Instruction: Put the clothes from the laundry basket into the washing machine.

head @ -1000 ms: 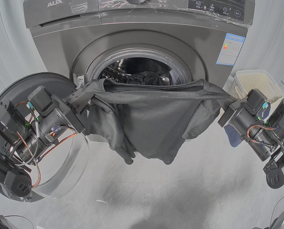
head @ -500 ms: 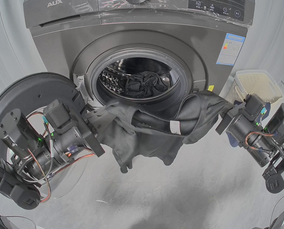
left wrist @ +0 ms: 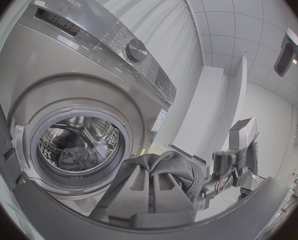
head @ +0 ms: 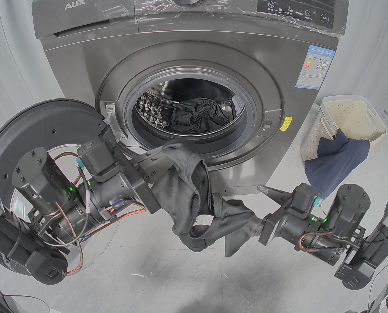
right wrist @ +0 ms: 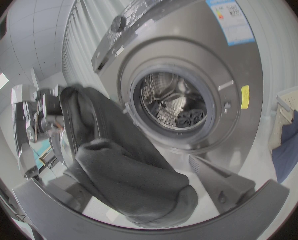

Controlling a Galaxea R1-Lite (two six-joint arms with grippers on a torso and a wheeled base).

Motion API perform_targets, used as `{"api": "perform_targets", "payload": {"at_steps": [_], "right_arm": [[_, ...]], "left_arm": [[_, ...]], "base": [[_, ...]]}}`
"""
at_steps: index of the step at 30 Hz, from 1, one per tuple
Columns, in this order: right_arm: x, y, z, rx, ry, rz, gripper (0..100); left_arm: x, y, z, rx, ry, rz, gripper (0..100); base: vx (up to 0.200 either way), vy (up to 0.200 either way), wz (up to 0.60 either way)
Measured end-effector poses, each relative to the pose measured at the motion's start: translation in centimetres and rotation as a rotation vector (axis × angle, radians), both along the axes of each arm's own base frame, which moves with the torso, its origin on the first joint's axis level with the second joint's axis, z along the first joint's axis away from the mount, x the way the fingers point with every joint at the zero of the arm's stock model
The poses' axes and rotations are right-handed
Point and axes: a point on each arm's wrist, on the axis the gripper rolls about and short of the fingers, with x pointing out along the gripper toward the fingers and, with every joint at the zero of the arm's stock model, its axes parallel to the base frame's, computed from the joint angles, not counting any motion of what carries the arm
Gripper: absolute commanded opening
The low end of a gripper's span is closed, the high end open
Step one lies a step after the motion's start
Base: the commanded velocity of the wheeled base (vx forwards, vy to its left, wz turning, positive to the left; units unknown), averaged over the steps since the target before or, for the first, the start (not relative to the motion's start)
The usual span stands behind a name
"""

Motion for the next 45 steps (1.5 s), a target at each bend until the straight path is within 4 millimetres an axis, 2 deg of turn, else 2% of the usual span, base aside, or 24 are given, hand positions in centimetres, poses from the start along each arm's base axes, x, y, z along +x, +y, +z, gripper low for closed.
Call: {"api": "perform_targets", "payload": {"at_steps": [6, 19, 23, 32, 45], "right_arm": [[0.4, 0.7, -3.0, -0.072, 0.08, 0.01, 100], [4.3, 4.2, -6.1, -0.092, 0.075, 0.013, 100], [5.7, 5.4, -6.4, -0.075, 0.046, 0.012, 100], [8.5, 8.0, -5.6, -0.007, -0.055, 0.023, 100], [10.0, 9.7, -6.8, 0.008, -0.083, 0.039, 100]], "left_arm": [[-0.2, 0.1, 0.8, -0.018, -0.024, -0.001, 0], [-1.2, 0.1, 1.3, -0.025, -0.043, -0.03, 0], [-1.6, 0.0, 1.3, -0.023, -0.042, -0.042, 0], [-2.0, -0.2, 1.2, -0.019, -0.04, -0.059, 0], [-2.7, -0.4, 1.6, -0.028, -0.051, -0.084, 0]], "base": [[0.0, 0.0, 0.0], [0.0, 0.0, 0.0], [0.0, 0.0, 0.0], [0.0, 0.0, 0.0], [0.0, 0.0, 0.0]]}}
